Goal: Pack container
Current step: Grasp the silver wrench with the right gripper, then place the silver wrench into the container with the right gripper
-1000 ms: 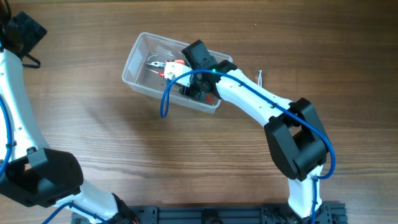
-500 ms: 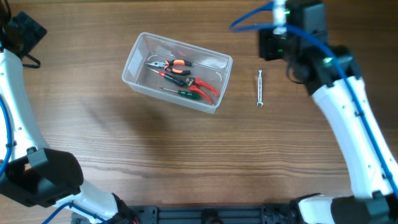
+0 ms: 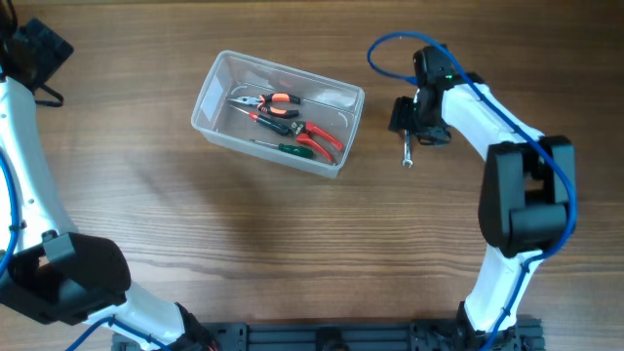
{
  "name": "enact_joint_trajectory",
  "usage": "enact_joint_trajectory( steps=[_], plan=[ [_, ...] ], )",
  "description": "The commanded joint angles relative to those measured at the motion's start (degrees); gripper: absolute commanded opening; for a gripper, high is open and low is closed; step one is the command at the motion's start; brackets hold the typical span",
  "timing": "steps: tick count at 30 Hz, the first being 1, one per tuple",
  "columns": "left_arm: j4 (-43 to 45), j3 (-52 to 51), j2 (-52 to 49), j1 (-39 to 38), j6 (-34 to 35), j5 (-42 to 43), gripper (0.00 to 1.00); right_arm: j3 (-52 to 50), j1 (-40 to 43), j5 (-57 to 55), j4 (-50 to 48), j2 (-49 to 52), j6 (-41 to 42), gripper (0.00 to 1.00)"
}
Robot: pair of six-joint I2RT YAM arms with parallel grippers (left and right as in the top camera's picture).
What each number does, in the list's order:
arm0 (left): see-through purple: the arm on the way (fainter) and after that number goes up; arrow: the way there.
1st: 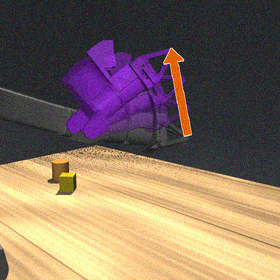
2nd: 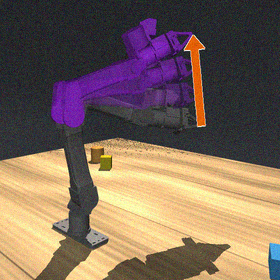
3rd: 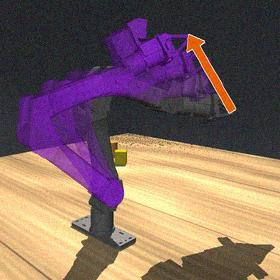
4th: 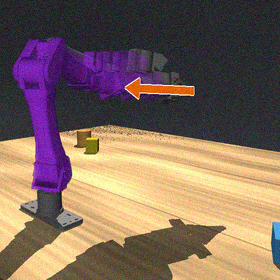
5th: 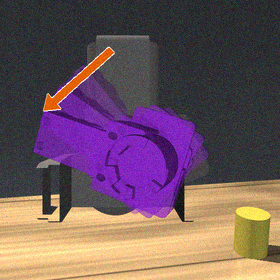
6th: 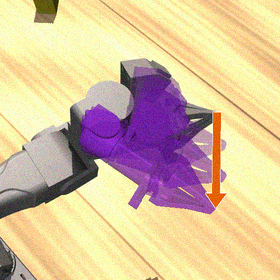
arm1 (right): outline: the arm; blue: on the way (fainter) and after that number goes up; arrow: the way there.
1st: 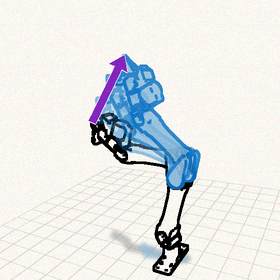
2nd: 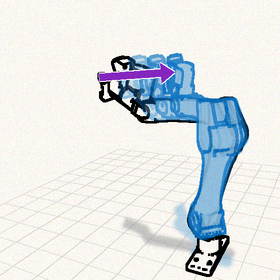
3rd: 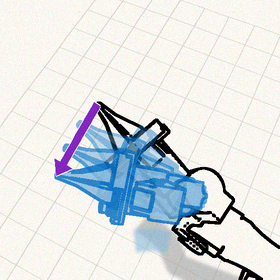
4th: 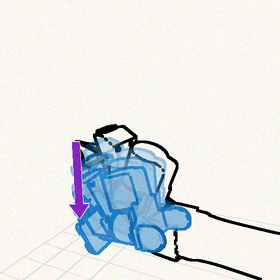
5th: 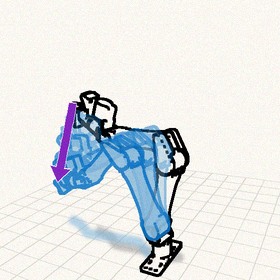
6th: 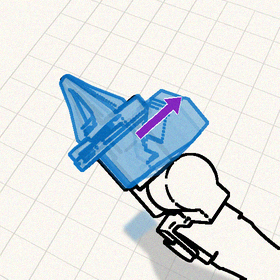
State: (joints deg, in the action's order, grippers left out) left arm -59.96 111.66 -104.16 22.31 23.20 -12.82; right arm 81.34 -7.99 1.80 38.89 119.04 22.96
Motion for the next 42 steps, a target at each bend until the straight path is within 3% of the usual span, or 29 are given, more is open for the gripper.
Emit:
enact_joint_trajectory(
  steps=[1,3,12,17,24,27,31,35,42],
  plan=[
    [0.09,0.48,-0.33,0.33,-0.48,-0.74,1.00,-0.48,0.57,1.22,-2.08,3.52,-1.29,0.58],
    [0.11,0.48,-0.33,0.33,-0.48,-0.74,1.00,-0.48,0.57,1.22,-2.60,3.56,-1.84,0.38],
    [0.09,0.48,-0.33,0.33,-0.48,-0.74,1.00,-0.46,0.57,0.26,-1.16,3.58,-2.03,0.04],
    [0.09,0.48,-0.33,0.33,-0.48,-0.74,1.00,3.04,0.59,-0.63,3.65,2.58,-3.52,0.04],
    [0.09,0.48,-0.33,0.33,-0.48,-0.74,1.00,24.65,-0.81,-0.20,15.26,-7.08,-9.20,0.04],
    [0.09,0.48,-0.33,0.33,-0.48,-0.74,1.00,31.95,-5.14,2.16,15.87,-12.13,-16.57,0.04],
    [0.11,0.48,-0.33,0.33,-0.48,-0.72,1.00,32.22,-14.49,2.14,14.29,-14.40,-25.07,0.04],
    [0.09,0.48,-0.33,0.33,-0.48,-0.72,1.00,30.34,-22.62,5.25,14.25,-9.07,-35.95,0.04],
    [0.11,0.48,-0.33,0.33,-0.48,-0.74,1.00,30.23,-27.69,7.26,7.50,5.62,-60.15,0.04]
  ],
)
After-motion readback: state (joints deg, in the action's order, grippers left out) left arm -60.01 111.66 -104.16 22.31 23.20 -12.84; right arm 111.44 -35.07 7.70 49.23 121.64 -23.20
